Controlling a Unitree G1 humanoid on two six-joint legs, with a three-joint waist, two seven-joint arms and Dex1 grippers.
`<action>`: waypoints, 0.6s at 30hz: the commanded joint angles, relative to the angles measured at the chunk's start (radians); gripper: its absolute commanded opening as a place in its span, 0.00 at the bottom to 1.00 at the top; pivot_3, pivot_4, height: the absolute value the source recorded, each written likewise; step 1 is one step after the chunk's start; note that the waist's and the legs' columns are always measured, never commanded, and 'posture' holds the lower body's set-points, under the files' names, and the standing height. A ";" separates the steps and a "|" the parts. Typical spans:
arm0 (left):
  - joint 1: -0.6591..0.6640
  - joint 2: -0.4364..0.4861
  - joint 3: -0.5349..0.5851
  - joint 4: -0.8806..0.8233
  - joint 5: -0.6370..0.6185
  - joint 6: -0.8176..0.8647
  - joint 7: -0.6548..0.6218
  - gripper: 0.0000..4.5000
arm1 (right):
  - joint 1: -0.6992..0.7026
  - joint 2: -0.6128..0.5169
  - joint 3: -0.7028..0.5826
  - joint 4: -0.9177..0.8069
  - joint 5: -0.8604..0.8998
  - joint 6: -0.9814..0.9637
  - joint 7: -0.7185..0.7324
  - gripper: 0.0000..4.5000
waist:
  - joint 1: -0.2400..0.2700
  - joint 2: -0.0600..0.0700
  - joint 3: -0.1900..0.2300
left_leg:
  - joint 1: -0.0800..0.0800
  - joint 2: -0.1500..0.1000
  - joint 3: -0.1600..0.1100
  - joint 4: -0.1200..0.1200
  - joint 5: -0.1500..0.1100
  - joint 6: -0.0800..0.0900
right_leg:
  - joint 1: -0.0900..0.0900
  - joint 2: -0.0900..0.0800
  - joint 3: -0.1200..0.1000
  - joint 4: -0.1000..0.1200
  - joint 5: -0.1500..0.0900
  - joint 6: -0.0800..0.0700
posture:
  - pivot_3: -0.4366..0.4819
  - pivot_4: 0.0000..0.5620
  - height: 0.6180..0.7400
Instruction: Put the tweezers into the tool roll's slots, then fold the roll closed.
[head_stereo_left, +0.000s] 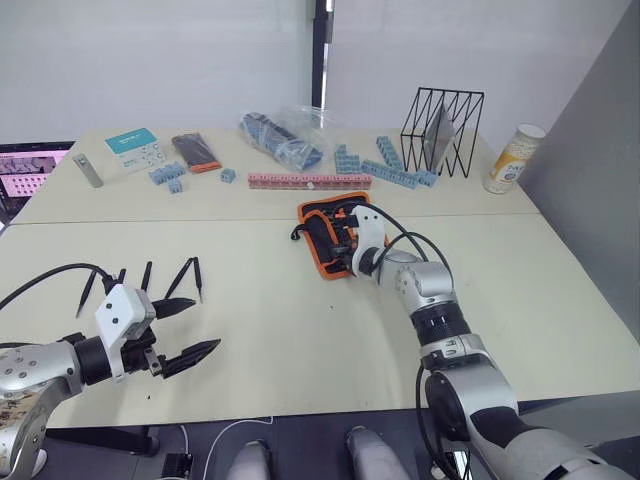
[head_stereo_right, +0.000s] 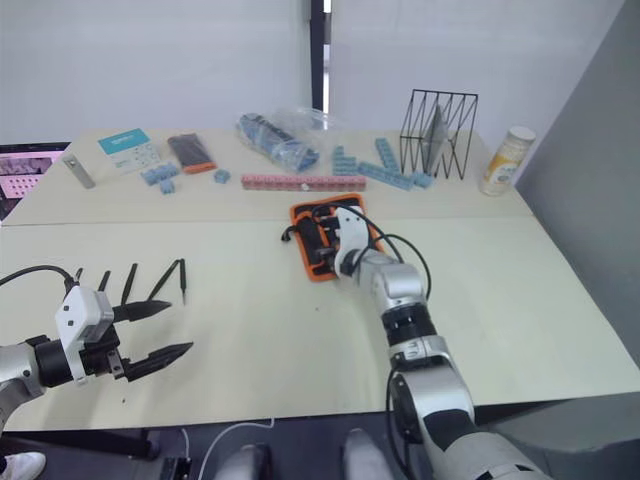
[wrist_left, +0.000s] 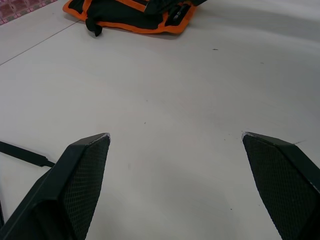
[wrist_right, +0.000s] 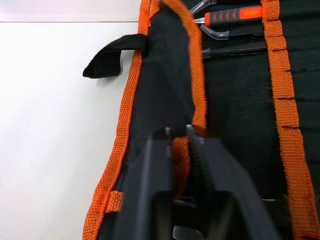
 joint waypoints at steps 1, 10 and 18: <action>-0.005 0.001 0.019 -0.006 0.004 -0.029 -0.005 1.00 | -0.020 -0.008 -0.020 -0.047 0.012 -0.017 0.011 0.01 | 0.000 0.000 0.000 | 0.000 0.000 0.000 0.000 0.000 0.000 | 0.000 0.000 0.000 0.000 0.000 0.000 | 0.48 0.27 1.00; -0.044 -0.001 -0.001 0.025 0.007 -0.041 -0.008 1.00 | 0.032 -0.035 0.090 -0.283 0.086 0.110 0.229 0.01 | 0.000 0.000 0.000 | -0.001 0.000 0.000 0.000 0.000 0.000 | -0.001 0.000 0.000 0.000 0.000 0.000 | 0.48 0.27 1.00; -0.071 0.012 -0.038 0.045 0.015 -0.062 -0.065 1.00 | 0.129 -0.143 0.299 -0.562 0.122 0.269 0.403 0.01 | 0.006 0.000 0.000 | -0.005 0.000 0.000 0.000 0.000 0.000 | -0.006 0.000 0.000 0.000 0.000 0.000 | 0.48 0.27 1.00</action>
